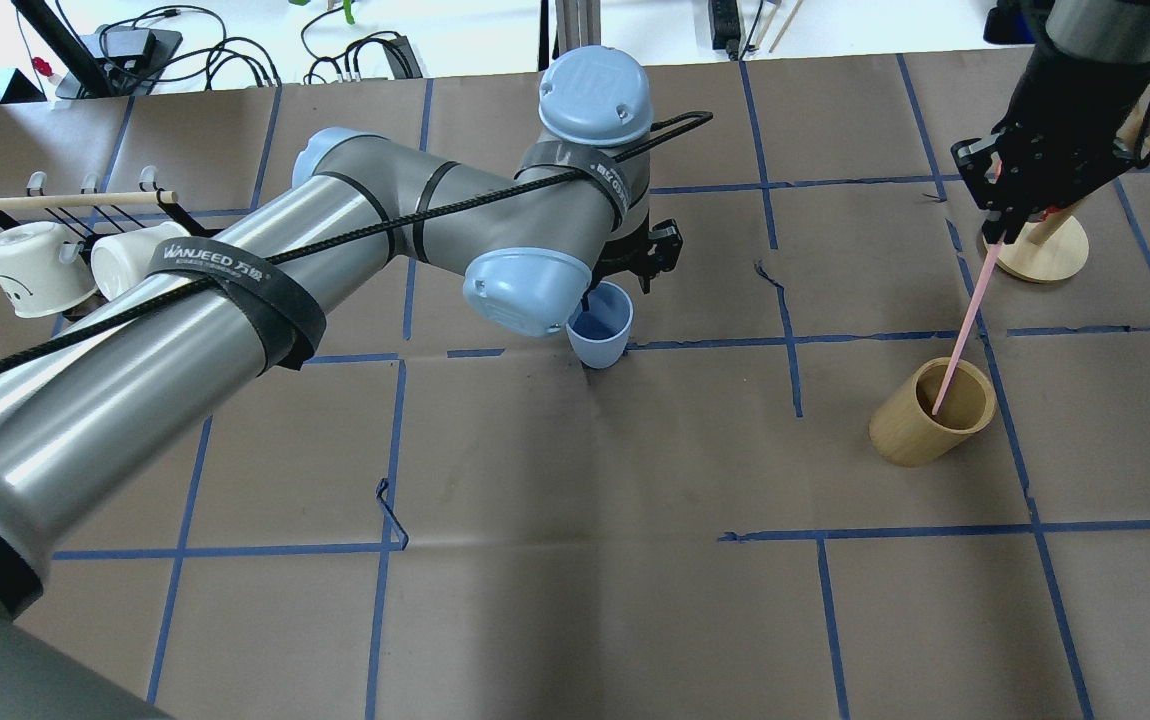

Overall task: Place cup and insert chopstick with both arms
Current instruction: 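Release the cup and raise the left gripper while the right gripper lifts the chopstick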

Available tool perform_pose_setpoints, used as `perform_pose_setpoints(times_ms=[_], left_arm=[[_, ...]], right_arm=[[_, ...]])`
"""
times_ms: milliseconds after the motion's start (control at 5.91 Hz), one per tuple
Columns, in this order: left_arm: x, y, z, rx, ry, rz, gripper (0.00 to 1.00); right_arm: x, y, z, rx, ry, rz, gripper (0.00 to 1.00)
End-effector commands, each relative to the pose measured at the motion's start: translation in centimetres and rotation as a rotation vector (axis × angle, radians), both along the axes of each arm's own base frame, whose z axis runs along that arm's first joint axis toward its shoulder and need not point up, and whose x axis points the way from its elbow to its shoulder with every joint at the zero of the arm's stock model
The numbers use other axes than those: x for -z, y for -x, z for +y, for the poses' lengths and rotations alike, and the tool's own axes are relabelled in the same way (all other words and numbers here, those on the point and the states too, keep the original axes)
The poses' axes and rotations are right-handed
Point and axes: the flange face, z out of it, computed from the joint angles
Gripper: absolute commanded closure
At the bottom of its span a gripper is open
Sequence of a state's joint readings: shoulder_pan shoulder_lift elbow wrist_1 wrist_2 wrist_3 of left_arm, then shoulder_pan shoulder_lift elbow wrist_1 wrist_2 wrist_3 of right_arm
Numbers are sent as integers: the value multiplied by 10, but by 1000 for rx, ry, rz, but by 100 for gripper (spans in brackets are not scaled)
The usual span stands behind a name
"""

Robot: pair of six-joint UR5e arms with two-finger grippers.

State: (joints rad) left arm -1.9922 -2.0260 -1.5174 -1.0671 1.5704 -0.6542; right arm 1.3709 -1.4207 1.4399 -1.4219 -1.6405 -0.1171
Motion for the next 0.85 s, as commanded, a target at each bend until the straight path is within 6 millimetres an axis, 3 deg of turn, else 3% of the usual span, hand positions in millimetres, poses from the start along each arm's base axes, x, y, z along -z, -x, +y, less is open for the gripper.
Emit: perform_pose_setpoints(times_ms=[0,169,338,508,677], left_arm=[[-57,-38,4,73,-4,-7,21],[-110,-72,20,127,-9,-14,21],[-149,-120,35,266,-48,-20,20],[-188,-161,54,339,-45,-22,17],[-208,-184,66,338,-39,-26,2]], right_arm=[[-60,-3,5,-4,25,3,94],[-94,-13,12,-19,78,13,94],[-116,-30,20,-38,124,19,94],[-125,-51,22,-65,150,20,94],[-131,-68,20,-36,175,2,95]])
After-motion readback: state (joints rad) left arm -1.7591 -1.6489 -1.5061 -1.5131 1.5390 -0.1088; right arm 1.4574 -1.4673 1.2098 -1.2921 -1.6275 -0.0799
